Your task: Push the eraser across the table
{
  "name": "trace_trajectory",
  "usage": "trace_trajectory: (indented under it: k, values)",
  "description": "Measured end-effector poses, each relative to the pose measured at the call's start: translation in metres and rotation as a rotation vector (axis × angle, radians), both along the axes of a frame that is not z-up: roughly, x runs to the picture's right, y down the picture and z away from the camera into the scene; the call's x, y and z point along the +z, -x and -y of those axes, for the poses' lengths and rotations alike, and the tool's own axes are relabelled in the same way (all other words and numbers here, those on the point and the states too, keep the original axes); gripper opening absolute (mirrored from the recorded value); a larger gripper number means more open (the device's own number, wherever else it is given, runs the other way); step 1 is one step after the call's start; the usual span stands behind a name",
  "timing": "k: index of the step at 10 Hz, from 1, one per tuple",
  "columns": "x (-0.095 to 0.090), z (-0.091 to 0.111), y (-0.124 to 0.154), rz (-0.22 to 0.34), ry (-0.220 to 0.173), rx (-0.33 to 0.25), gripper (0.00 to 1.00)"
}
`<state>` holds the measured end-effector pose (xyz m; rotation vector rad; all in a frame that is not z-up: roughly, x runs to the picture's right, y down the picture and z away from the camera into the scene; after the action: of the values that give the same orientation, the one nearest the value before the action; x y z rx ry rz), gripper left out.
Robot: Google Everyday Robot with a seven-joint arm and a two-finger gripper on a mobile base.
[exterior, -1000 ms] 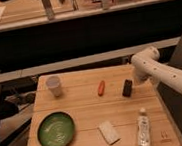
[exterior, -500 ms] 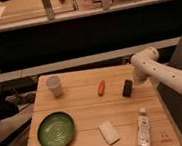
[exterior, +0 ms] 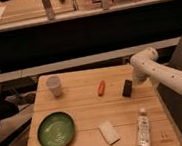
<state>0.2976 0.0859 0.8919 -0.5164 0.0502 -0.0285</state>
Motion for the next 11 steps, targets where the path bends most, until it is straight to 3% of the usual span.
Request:
trace_trajectory:
  k: [11]
  values:
    - [0.009, -0.008, 0.016, 0.048, -0.003, -0.059, 0.02]
